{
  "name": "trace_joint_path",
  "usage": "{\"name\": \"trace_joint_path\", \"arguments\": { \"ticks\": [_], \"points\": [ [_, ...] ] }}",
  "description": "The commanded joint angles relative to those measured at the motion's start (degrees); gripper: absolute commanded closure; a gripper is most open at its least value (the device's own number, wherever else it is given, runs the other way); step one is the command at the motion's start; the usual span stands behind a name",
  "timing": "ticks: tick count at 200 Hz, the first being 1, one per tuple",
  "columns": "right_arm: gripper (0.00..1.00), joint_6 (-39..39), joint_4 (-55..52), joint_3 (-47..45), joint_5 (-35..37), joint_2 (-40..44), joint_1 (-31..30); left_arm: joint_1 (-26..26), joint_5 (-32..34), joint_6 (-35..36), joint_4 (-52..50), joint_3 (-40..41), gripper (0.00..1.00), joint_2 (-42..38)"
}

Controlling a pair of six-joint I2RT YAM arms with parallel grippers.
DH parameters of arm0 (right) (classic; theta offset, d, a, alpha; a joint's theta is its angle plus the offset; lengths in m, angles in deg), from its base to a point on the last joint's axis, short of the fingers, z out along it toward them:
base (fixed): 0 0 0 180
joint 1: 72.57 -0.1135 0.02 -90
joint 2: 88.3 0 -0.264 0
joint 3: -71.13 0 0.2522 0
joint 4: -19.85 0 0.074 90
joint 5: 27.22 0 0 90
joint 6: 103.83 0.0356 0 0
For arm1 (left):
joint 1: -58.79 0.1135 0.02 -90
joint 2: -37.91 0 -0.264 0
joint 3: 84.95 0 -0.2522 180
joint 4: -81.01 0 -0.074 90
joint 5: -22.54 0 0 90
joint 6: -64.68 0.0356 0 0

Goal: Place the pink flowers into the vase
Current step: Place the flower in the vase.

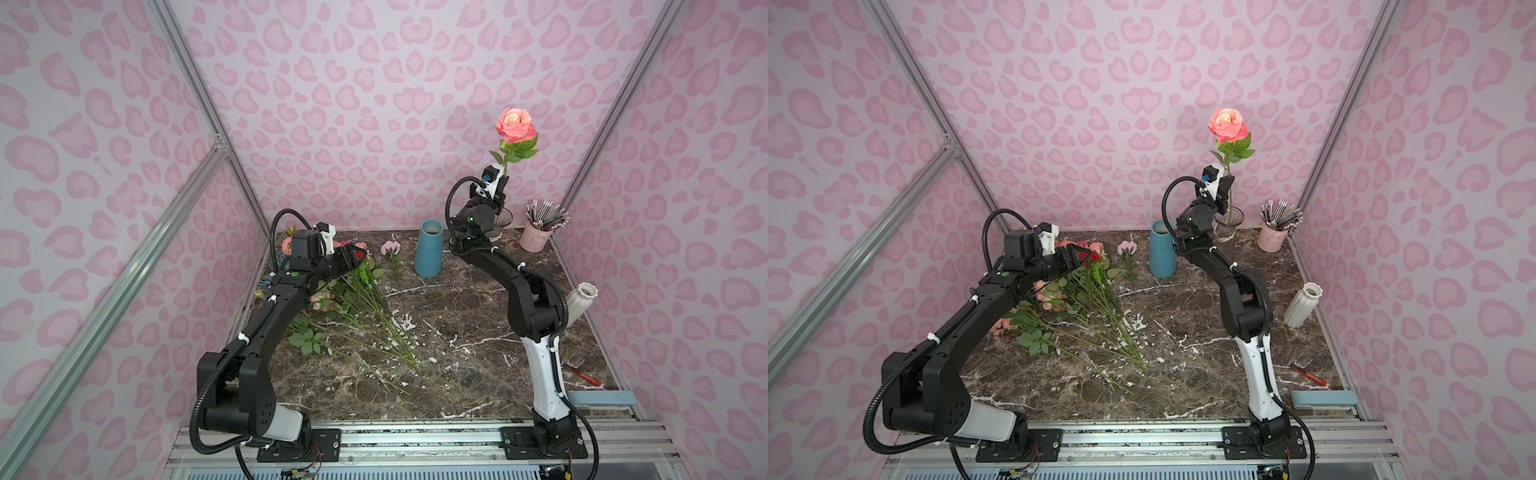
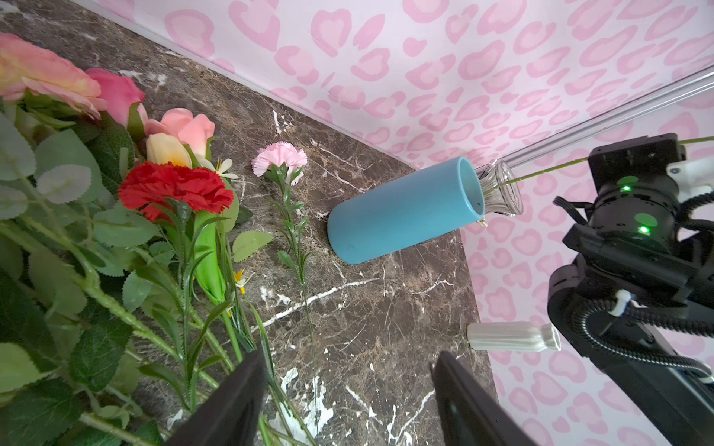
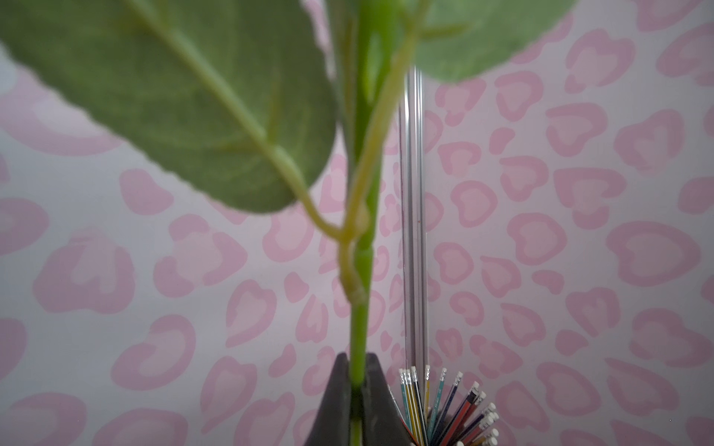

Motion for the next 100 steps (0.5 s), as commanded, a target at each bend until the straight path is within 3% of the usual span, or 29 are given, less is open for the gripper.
{"name": "trace_joint_path", "arguments": {
  "ticks": [1,52,100],
  "points": [
    [1.00,6.43,-7.94,1.87,0.14,-1.20,1.02,0.09,-0.14,0.07,2.70,0.09,0.28,0.18],
    [1.00,23.43,-29.45,5.12,-2.67,-1.93,3.54,0.45,0.33,-0.11,2.69,0.27,0.27,0.26],
    [1.00,30.83,-40.48,4.90,-5.22,-1.91,3.80,0.73,0.93,-0.09,2.28,0.20,0.24,0.23]
  ]
}}
